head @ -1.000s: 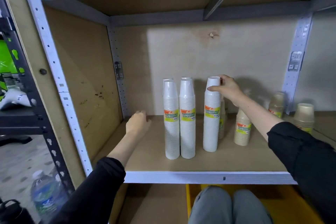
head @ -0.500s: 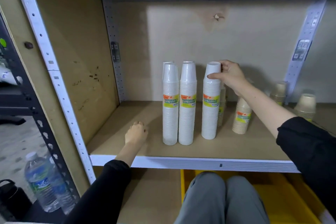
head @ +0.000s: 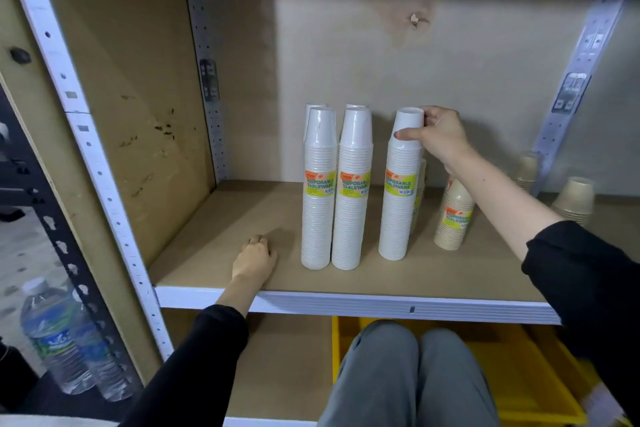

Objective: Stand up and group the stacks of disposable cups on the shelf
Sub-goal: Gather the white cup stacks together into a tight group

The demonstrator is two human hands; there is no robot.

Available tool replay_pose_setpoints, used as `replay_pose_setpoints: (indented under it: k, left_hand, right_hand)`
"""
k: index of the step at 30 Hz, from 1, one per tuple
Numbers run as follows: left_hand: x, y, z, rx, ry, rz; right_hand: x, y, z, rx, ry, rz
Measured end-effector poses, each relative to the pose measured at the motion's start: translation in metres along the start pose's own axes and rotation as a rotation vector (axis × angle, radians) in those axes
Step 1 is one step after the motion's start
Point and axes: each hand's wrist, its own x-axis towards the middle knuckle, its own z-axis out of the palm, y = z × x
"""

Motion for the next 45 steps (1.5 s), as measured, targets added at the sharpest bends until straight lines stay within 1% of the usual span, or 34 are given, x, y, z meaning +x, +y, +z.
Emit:
replay_pose_setpoints:
  k: [4, 7, 12, 16, 21, 25, 28, 37, 45]
  left_hand:
    - [0.001, 0.0, 0.001, 0.011, 0.002, 0.004]
    - [0.002, -0.001, 0.002, 0.017, 0.007, 0.007]
    - [0.002, -0.001, 0.003, 0.017, 0.011, 0.009]
    - [0.003, -0.001, 0.003, 0.014, 0.001, 0.002]
    - [0.003, -0.002, 0.003, 0.034, -0.006, 0.014]
    - [0.004, -0.003, 0.003, 0.034, -0.004, 0.017]
    - [0.004, -0.003, 0.003, 0.032, 0.0, 0.018]
    - [0.004, -0.004, 0.004, 0.029, 0.009, 0.023]
    - [0.005, -0.005, 0.004, 0.029, 0.006, 0.032]
  right_hand:
    - [-0.006, -0.007, 0.001, -0.049, 0.042, 0.007]
    - [-0.011, -0.014, -0.006, -0.135, 0.067, 0.017]
    - [-0.024, -0.039, -0.02, -0.228, 0.101, -0.033]
    - [-0.038, -0.064, -0.02, -0.21, 0.093, -0.079]
    - [-0.061, -0.085, -0.001, -0.108, 0.046, -0.099]
    - [-0.078, -0.087, 0.025, -0.042, -0.087, -0.052]
    - [-0.085, -0.084, 0.04, 0.061, -0.198, -0.01]
    - [-0.076, -0.081, 0.046, 0.105, -0.249, -0.005]
    - [-0.071, -0.074, 0.048, 0.081, -0.275, -0.026]
